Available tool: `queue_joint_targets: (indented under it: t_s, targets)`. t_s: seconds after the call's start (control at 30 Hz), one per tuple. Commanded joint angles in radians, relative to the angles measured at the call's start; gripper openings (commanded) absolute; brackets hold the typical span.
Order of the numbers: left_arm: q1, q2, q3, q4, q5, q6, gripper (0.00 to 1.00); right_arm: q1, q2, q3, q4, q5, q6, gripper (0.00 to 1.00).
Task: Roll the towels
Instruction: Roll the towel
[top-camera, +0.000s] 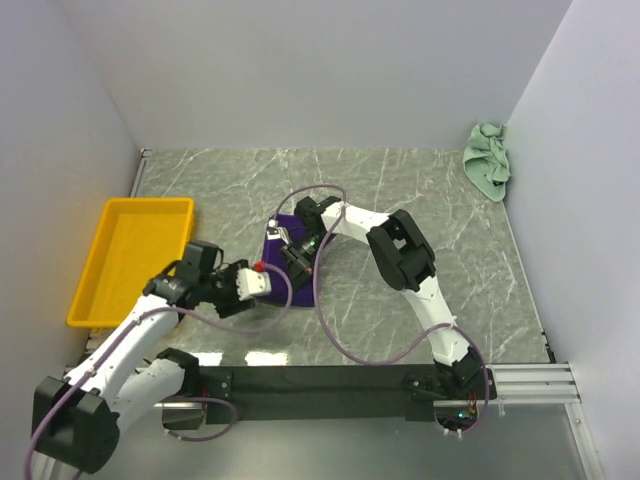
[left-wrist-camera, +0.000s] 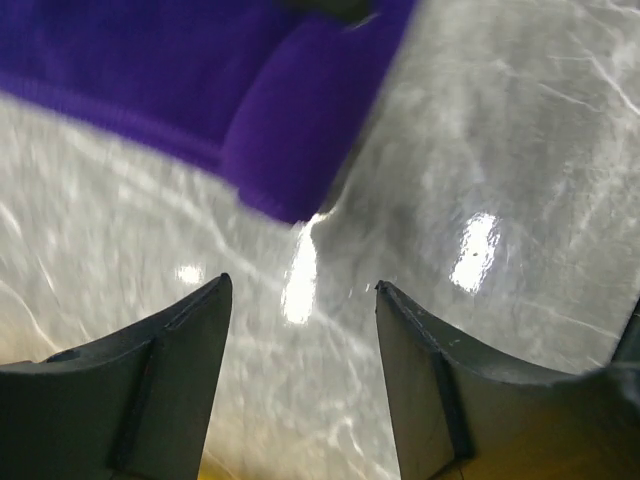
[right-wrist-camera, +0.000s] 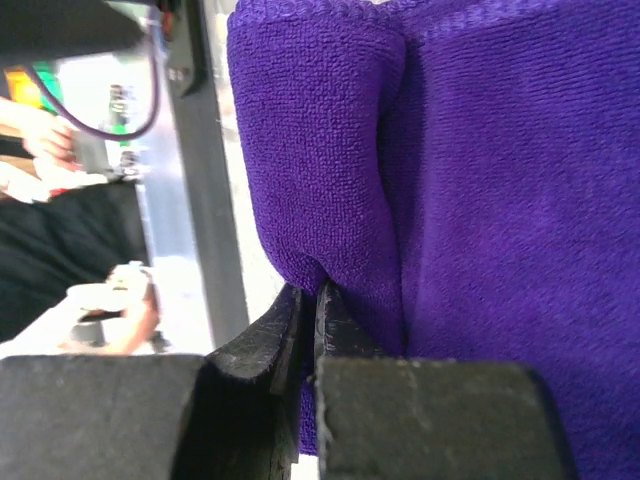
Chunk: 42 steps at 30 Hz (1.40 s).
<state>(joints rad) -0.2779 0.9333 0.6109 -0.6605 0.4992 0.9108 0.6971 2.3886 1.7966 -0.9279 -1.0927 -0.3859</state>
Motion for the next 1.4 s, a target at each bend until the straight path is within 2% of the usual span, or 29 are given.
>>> queue_joint_targets:
  t_s: [0.0,0.03,0.23,0.47,0.53,0.6,0.73,0.77,0.87,0.93,1.1,1.2,1.37]
  targets:
    - [-0.124,-0.033,-0.045,0.209,-0.102,0.025,0.65,0.015,0.147,0.027,-0.034,0.175,-0.033,0.00]
    - [-0.182,-0.021,-0.062,0.234,-0.119,0.023,0.64,0.013,0.161,0.053,-0.046,0.186,-0.033,0.00]
    - [-0.296,0.145,-0.051,0.395,-0.178,0.016,0.59,-0.005,0.192,0.081,-0.040,0.212,-0.016,0.00]
    - [-0.316,0.357,-0.022,0.527,-0.215,0.022,0.52,-0.011,0.179,0.072,-0.016,0.250,0.015,0.00]
    - [-0.323,0.409,-0.008,0.526,-0.229,0.022,0.40,-0.011,0.166,0.057,0.012,0.270,0.047,0.00]
    - [-0.325,0.452,0.019,0.474,-0.229,0.020,0.25,-0.016,0.143,0.053,0.026,0.303,0.068,0.01]
    - [-0.323,0.483,0.056,0.293,-0.179,0.031,0.09,-0.042,0.081,0.085,0.034,0.338,0.171,0.11]
    - [-0.325,0.483,0.059,0.264,-0.156,0.027,0.07,-0.059,0.046,0.093,0.034,0.333,0.192,0.22]
    - [-0.325,0.489,0.081,0.145,-0.122,0.000,0.02,-0.090,-0.044,0.109,0.063,0.347,0.237,0.42]
    - [-0.325,0.515,0.105,0.076,-0.105,-0.039,0.01,-0.110,-0.100,0.078,0.115,0.393,0.261,0.48]
    - [-0.322,0.614,0.191,-0.017,-0.091,-0.108,0.01,-0.194,-0.391,-0.167,0.340,0.511,0.329,0.52]
    - [-0.311,0.689,0.268,-0.085,-0.030,-0.145,0.01,-0.243,-0.521,-0.253,0.351,0.563,0.311,0.52]
    - [-0.264,0.843,0.420,-0.212,0.099,-0.217,0.01,-0.393,-0.710,-0.333,0.314,0.586,0.217,0.52]
